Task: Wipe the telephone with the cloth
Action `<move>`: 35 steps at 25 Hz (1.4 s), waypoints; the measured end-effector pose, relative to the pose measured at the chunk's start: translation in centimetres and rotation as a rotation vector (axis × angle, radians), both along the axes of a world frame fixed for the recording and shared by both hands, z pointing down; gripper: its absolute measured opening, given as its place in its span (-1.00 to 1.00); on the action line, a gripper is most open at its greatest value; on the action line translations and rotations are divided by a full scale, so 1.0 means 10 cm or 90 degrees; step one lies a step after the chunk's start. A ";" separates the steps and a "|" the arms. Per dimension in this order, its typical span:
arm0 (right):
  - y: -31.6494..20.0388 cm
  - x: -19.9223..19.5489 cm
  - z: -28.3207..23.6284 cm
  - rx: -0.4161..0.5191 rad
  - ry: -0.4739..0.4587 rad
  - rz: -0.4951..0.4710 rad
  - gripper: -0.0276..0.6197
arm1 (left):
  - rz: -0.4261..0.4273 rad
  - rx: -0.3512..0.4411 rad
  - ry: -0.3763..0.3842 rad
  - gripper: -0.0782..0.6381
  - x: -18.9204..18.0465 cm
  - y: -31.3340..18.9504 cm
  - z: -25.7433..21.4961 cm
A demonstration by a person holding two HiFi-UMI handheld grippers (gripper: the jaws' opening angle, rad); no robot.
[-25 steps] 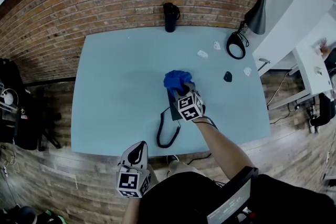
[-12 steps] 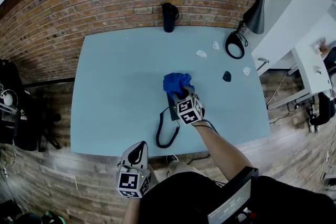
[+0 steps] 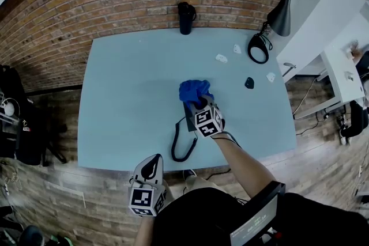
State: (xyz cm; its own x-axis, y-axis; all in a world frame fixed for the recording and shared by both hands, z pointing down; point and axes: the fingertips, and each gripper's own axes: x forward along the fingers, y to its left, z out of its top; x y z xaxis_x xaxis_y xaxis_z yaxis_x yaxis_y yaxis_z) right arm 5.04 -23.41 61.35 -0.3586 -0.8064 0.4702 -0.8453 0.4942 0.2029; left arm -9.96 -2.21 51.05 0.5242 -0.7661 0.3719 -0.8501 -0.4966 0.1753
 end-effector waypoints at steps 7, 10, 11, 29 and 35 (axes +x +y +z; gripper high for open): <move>0.10 -0.01 0.05 0.001 0.004 -0.006 -0.68 | 0.005 -0.002 -0.002 -0.73 0.02 -0.01 0.01; 0.13 -0.01 0.06 0.001 0.005 -0.008 -0.68 | 0.007 -0.005 -0.001 -0.73 0.04 0.00 0.03; 0.13 -0.01 0.07 0.001 0.005 -0.009 -0.68 | 0.008 -0.007 -0.001 -0.73 0.05 0.00 0.04; 0.21 -0.02 0.09 0.009 0.011 0.000 -0.68 | 0.004 -0.007 -0.001 -0.73 0.02 -0.01 0.04; 0.32 -0.03 0.15 0.006 0.009 0.001 -0.68 | 0.004 -0.009 0.000 -0.73 0.01 -0.01 0.05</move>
